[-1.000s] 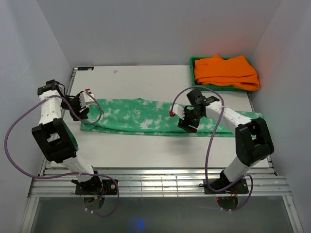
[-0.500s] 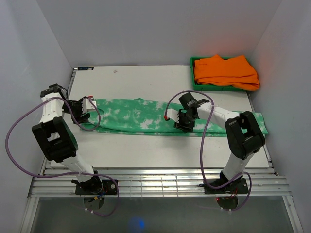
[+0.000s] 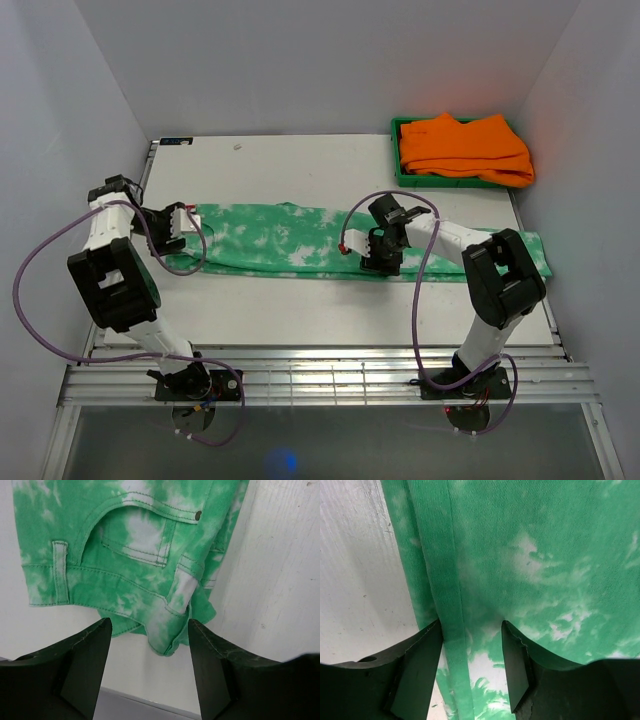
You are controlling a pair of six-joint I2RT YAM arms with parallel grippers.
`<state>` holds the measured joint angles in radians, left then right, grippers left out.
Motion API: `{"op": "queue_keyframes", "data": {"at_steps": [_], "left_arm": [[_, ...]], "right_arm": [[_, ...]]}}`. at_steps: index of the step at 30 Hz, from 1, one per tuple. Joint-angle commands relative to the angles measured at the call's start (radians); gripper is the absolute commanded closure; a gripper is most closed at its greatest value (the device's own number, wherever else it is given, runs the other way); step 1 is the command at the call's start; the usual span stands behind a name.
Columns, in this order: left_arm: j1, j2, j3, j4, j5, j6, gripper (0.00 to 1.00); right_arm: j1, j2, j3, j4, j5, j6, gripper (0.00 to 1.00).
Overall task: Fold and stack the trousers
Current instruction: Fold the trousers
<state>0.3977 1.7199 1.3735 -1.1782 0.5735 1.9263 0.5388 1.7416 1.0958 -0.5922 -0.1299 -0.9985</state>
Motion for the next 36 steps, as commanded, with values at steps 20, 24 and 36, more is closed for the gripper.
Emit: {"op": "queue_keyframes", "data": {"at_steps": [20,24,36], "left_arm": [[-0.048,-0.008,-0.011,-0.007,-0.032,0.082,0.45],[-0.049,-0.039,-0.040,-0.043,-0.044,0.117,0.34],[-0.057,0.010,-0.088,0.121,-0.153,0.044,0.63]], "right_arm": [[0.006,-0.080,0.021,0.026,0.053,-0.005,0.92],[0.006,-0.080,0.021,0.026,0.050,0.000,0.92],[-0.014,-0.102,0.047,0.045,0.042,0.037,0.92]]}}
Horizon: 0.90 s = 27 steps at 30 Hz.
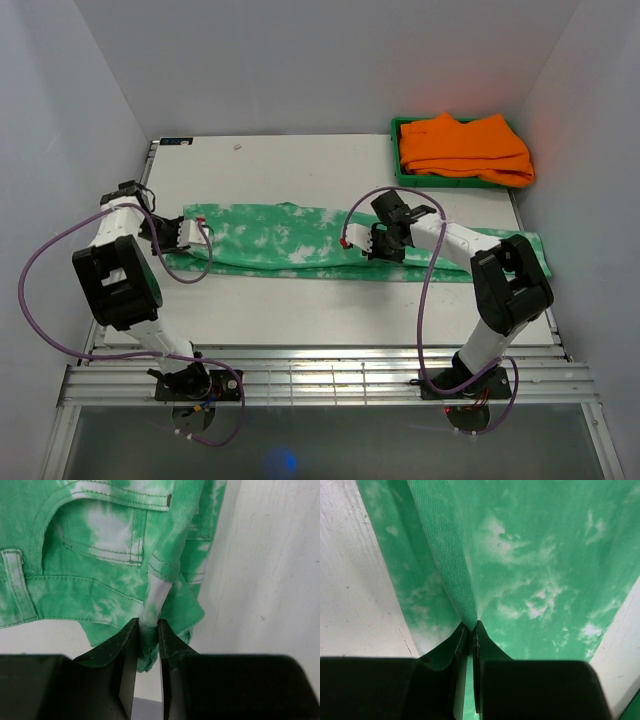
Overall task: Fold and stack the trousers
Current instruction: Fold the trousers
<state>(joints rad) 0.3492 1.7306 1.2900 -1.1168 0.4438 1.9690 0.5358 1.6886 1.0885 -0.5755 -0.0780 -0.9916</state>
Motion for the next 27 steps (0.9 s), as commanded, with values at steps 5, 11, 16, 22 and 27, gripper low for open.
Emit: {"op": "queue_keyframes", "data": {"at_steps": [5,11,16,22,27], "left_arm": [[-0.007,0.001,0.139,0.168,0.090,-0.166,1.00],[-0.016,-0.031,0.209,0.655,0.203,-0.533,1.00],[-0.081,-0.036,0.036,1.217,0.119,-0.659,1.00],[-0.165,0.140,-0.011,1.693,-0.029,-0.714,1.00],[-0.194,0.328,0.070,2.000,-0.132,-0.696,1.00]], "right_arm": [[-0.055,-0.085,0.082,0.065,-0.016,0.062,0.92],[-0.154,-0.101,0.168,0.138,-0.025,0.137,0.92],[-0.181,-0.076,0.194,0.221,0.026,0.133,0.92],[-0.195,0.029,0.243,0.400,0.129,0.136,0.92],[-0.224,0.138,0.326,0.448,0.142,0.133,0.92]]}}
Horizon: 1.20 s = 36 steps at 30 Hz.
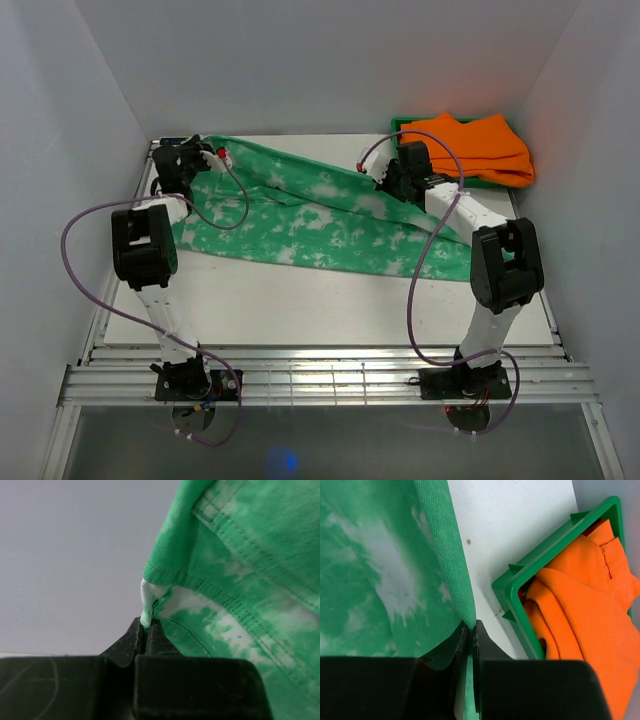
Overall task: Fold and stack the trousers
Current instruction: Fold the trousers
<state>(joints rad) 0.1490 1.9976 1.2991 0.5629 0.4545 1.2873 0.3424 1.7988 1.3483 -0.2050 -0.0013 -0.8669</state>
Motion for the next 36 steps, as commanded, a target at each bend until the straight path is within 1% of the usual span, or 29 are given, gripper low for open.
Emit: {"op": "queue_keyframes", "data": {"at_steps": [1,2,4,5,7,8,9,12,15,17,19,21,24,25,26,27,28,29,30,31,32,33,36], "left_arm": [[0.003,0.094,0.083,0.340,-0.163,-0.006,1.00],[0.004,0.154,0.115,0.359,-0.187,0.006,1.00],[0.004,0.199,0.108,0.408,-0.203,0.033,1.00],[0.003,0.226,0.092,0.504,-0.218,0.032,1.00],[0.006,0.233,0.013,0.584,-0.224,0.014,1.00],[0.006,0.224,-0.016,0.645,-0.224,-0.026,1.00],[0.007,0.214,-0.062,0.652,-0.229,-0.042,1.00],[0.009,0.179,-0.070,0.632,-0.269,-0.147,1.00],[0.017,0.164,-0.032,0.621,-0.310,-0.250,1.00],[0.023,0.158,0.020,0.626,-0.332,-0.304,1.00],[0.024,0.152,0.070,0.624,-0.367,-0.379,1.00],[0.029,0.130,0.068,0.623,-0.356,-0.423,1.00],[0.046,0.038,-0.032,0.618,-0.243,-0.441,1.00],[0.052,0.012,-0.070,0.620,-0.168,-0.428,1.00],[0.058,-0.041,-0.154,0.620,-0.128,-0.418,1.00],[0.076,-0.068,-0.194,0.612,-0.093,-0.405,1.00],[0.087,-0.095,-0.236,0.602,-0.058,-0.392,1.00],[0.101,-0.153,-0.315,0.571,0.023,-0.387,1.00],[0.136,-0.181,-0.351,0.549,0.068,-0.382,1.00],[0.155,-0.207,-0.385,0.492,0.108,-0.373,1.00],[0.173,-0.251,-0.440,0.451,0.189,-0.358,1.00],[0.207,-0.269,-0.464,0.418,0.220,-0.336,1.00],[0.256,-0.312,-0.526,0.295,0.289,-0.292,1.00]], "right_arm": [[-0.031,0.042,0.078,0.076,0.061,0.006,0.92],[-0.031,0.069,0.098,0.075,0.057,0.000,0.92],[-0.033,0.092,0.115,0.061,0.049,-0.007,0.92],[-0.033,0.109,0.130,0.059,0.043,-0.007,0.92],[-0.033,0.120,0.141,0.055,0.038,-0.004,0.92],[-0.031,0.128,0.147,0.052,0.037,-0.003,0.92],[-0.032,0.128,0.149,0.049,0.037,-0.003,0.92],[-0.031,0.126,0.141,0.056,0.046,-0.009,0.92],[-0.031,0.114,0.135,0.101,0.079,-0.015,0.92],[-0.033,0.099,0.129,0.143,0.098,-0.008,0.92],[-0.032,0.086,0.136,0.147,0.101,0.003,0.92],[-0.032,0.057,0.134,0.121,0.080,0.017,0.92],[-0.029,0.001,0.095,0.067,0.026,0.005,0.92],[-0.031,-0.036,0.056,0.058,0.012,-0.004,0.92],[-0.031,-0.053,0.032,0.050,0.001,-0.015,0.92],[-0.031,-0.071,0.011,0.024,-0.050,-0.038,0.92],[-0.029,-0.108,-0.014,0.015,-0.063,-0.049,0.92],[-0.031,-0.122,-0.058,0.004,-0.086,-0.064,0.92],[-0.031,-0.137,-0.083,-0.014,-0.106,-0.081,0.92],[-0.029,-0.162,-0.109,-0.026,-0.115,-0.108,0.92],[-0.031,-0.170,-0.148,-0.046,-0.130,-0.128,0.92],[-0.029,-0.176,-0.168,-0.057,-0.140,-0.139,0.92],[-0.028,-0.187,-0.236,-0.083,-0.157,-0.172,0.92]]}}
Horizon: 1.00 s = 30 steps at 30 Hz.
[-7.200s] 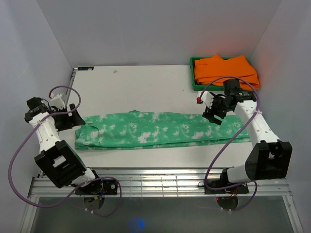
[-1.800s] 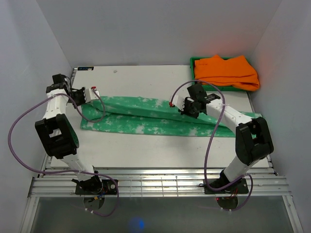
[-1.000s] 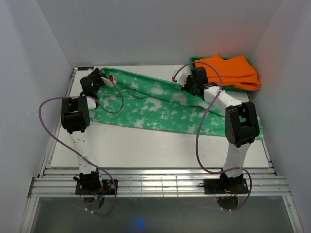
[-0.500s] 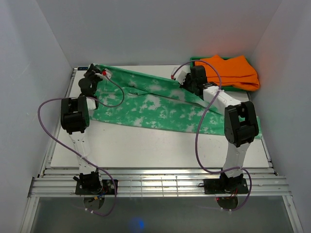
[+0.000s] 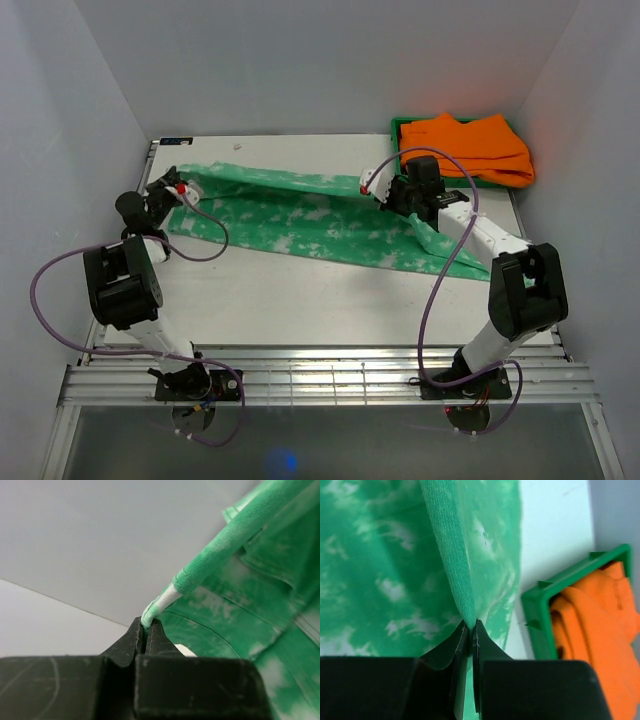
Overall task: Fold and stack the trousers
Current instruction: Fold the trousers
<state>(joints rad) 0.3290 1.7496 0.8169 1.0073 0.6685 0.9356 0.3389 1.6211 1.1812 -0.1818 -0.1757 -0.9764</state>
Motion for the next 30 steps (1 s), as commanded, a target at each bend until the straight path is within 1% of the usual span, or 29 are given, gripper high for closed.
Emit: {"op": "queue_keyframes", "data": {"at_steps": [1,2,5,6,7,9,12,13,15,16,17,18,19,20,21,22,23,25,26,27,28,29,30], "left_arm": [[0.087,-0.074,-0.053,-0.235,0.100,0.075,1.00],[0.093,-0.087,-0.064,-0.274,0.121,0.124,1.00],[0.111,-0.128,-0.113,-0.380,0.157,0.155,1.00],[0.119,-0.136,-0.117,-0.425,0.170,0.204,1.00],[0.122,-0.143,-0.120,-0.517,0.172,0.235,1.00],[0.134,-0.144,-0.128,-0.567,0.160,0.287,1.00],[0.151,-0.130,-0.114,-0.668,0.137,0.319,1.00],[0.151,-0.127,-0.079,-0.720,0.105,0.312,1.00],[0.153,-0.116,-0.023,-0.774,0.091,0.273,1.00],[0.156,-0.116,0.013,-0.845,0.109,0.252,1.00],[0.160,-0.119,0.095,-0.889,0.126,0.241,1.00],[0.165,-0.122,0.141,-0.945,0.147,0.235,1.00],[0.165,-0.128,0.186,-1.046,0.167,0.221,1.00],[0.165,-0.134,0.229,-1.082,0.208,0.162,1.00],[0.165,-0.150,0.304,-1.126,0.233,0.141,1.00],[0.162,-0.156,0.336,-1.224,0.261,0.135,1.00],[0.159,-0.168,0.358,-1.260,0.299,0.153,1.00],[0.137,-0.212,0.366,-1.288,0.299,0.137,1.00],[0.125,-0.225,0.360,-1.305,0.289,0.153,1.00],[0.102,-0.237,0.354,-1.325,0.269,0.175,1.00],[0.093,-0.252,0.338,-1.361,0.263,0.201,1.00],[0.085,-0.260,0.329,-1.369,0.252,0.216,1.00],[0.070,-0.262,0.323,-1.377,0.244,0.218,1.00]], "right_arm": [[-0.024,-0.006,-0.080,-0.111,0.015,-0.065,0.92],[-0.023,-0.001,-0.089,-0.134,0.010,-0.076,0.92],[-0.021,0.016,-0.109,-0.160,0.004,-0.085,0.92],[-0.021,0.019,-0.114,-0.165,0.005,-0.088,0.92],[-0.020,0.025,-0.121,-0.169,0.004,-0.091,0.92],[-0.018,0.033,-0.123,-0.194,-0.001,-0.093,0.92],[-0.015,0.039,-0.135,-0.209,-0.002,-0.094,0.92],[-0.014,0.039,-0.135,-0.211,0.001,-0.094,0.92],[-0.014,0.039,-0.126,-0.214,0.013,-0.090,0.92],[-0.014,0.036,-0.115,-0.219,0.018,-0.088,0.92],[-0.014,0.033,-0.112,-0.222,0.024,-0.088,0.92],[-0.014,0.026,-0.111,-0.222,0.030,-0.088,0.92],[-0.014,0.014,-0.107,-0.234,0.031,-0.093,0.92],[-0.015,0.013,-0.092,-0.242,0.031,-0.091,0.92],[-0.014,0.011,-0.075,-0.255,0.028,-0.081,0.92],[-0.012,0.014,-0.052,-0.271,0.027,-0.064,0.70],[-0.012,0.016,0.019,-0.301,-0.010,-0.006,0.54],[-0.012,0.002,0.099,-0.326,-0.082,0.054,0.10],[-0.009,-0.006,0.136,-0.309,-0.129,0.126,0.10],[-0.003,-0.012,0.209,-0.291,-0.209,0.163,0.10],[0.017,-0.013,0.245,-0.268,-0.240,0.201,0.10],[0.035,-0.007,0.279,-0.213,-0.263,0.237,0.10],[0.057,0.005,0.311,-0.197,-0.293,0.284,0.10]]}}
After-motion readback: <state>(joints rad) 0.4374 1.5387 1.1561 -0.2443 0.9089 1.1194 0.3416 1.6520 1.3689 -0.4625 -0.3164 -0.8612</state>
